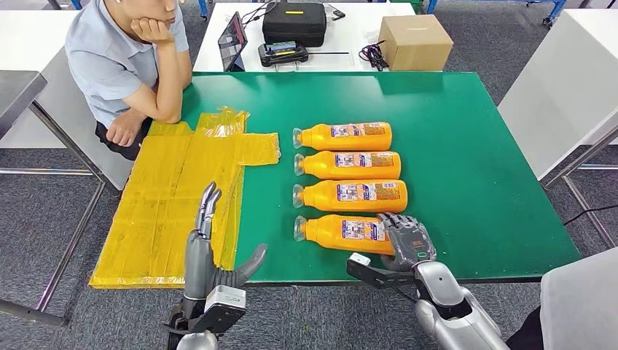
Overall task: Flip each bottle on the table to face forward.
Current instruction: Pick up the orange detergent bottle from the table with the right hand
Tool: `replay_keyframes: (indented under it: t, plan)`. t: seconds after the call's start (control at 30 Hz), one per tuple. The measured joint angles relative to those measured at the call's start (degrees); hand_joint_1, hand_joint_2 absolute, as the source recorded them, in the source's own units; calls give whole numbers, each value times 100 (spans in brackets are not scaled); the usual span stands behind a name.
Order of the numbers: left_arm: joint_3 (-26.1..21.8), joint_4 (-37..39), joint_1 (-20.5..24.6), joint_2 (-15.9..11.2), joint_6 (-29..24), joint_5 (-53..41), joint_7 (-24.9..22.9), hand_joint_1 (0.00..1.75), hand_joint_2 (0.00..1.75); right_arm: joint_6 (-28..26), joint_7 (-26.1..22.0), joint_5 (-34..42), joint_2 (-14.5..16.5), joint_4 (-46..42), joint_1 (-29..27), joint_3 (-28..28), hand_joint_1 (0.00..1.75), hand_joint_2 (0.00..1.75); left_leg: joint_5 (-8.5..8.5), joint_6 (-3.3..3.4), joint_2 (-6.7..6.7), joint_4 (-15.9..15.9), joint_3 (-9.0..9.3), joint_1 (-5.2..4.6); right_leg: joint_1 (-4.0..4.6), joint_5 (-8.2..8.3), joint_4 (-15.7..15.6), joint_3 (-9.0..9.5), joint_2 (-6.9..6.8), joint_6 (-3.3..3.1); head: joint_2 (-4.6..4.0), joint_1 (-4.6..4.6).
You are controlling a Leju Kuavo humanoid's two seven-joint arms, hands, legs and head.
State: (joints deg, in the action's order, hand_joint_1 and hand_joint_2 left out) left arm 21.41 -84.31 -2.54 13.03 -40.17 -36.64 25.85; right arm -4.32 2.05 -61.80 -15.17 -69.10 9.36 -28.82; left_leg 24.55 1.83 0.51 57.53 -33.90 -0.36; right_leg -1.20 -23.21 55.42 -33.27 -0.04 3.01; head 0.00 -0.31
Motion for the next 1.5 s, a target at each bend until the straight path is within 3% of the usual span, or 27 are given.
replay_keyframes:
  t: [0.43, 0.7, 0.9, 1.3, 1.5]
  plan:
    - [38, 66, 70, -10, 0, 103, 136, 0, 175, 44, -73, 434, -160, 177, 100, -57, 175, 175, 2, 2, 0, 0, 4, -1, 0, -1, -2, 3, 0, 0, 0, 0]
    - [34, 66, 79, 9, 0, 885, 546, 0, 175, 94, -1125, 1800, -161, 262, 53, 111, 175, 175, 3, 1, -5, 0, 16, 0, 1, -1, -2, 11, 2, 0, 0, 0]
    - [58, 66, 87, 17, 61, 1921, 586, 0, 175, 7, -1896, 2654, 36, 69, -240, 358, 175, 175, 7, -3, -9, -1, 15, 4, 5, -1, -2, 9, 5, 0, 0, 0]
    - [143, 110, 88, 17, 288, 2996, 520, 0, 175, -30, -2356, 3007, 383, -229, -544, 530, 175, 175, 5, -3, -4, -1, 0, 1, 1, -1, -1, 1, 4, 0, 0, 1]
    - [145, 216, 66, 11, 838, 3754, 432, 0, 175, -271, -2596, 3166, 608, -449, -679, 676, 173, 175, 5, -3, -4, -1, -17, 2, 1, -1, 0, -17, 3, 0, 0, -1]
